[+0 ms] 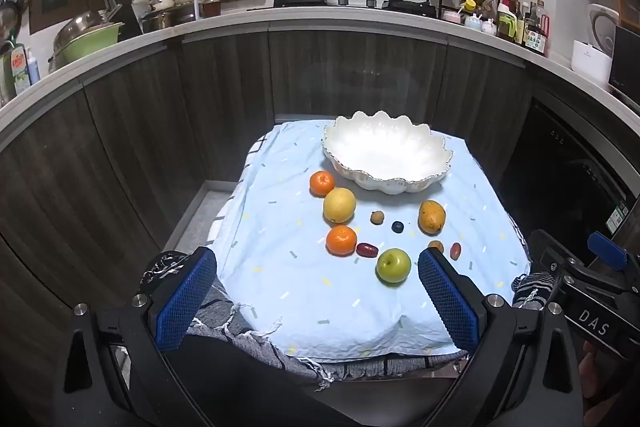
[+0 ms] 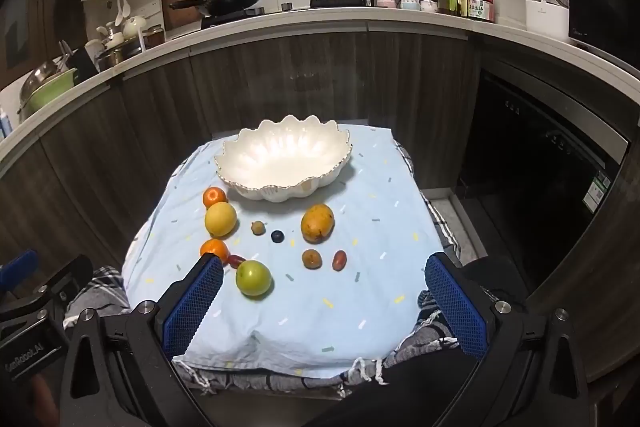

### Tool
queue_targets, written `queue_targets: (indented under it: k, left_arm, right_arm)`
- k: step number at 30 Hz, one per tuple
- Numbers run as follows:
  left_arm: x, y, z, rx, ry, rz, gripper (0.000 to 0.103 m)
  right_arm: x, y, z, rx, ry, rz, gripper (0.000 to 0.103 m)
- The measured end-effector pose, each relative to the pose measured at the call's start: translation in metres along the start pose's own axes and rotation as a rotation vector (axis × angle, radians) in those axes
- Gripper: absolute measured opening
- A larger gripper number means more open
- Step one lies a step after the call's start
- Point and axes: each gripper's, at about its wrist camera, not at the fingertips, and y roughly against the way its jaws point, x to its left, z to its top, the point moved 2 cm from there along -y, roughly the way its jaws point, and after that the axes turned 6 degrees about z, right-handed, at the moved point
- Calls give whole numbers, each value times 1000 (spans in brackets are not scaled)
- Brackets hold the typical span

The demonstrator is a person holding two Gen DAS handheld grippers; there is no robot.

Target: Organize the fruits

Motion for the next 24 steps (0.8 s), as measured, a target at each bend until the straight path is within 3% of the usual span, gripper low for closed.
queue_targets:
  k: [24]
  left_arm:
    - [0,0,0,-1,1,2,103]
  right_arm:
    - [0,0,0,-8,3,-2,102]
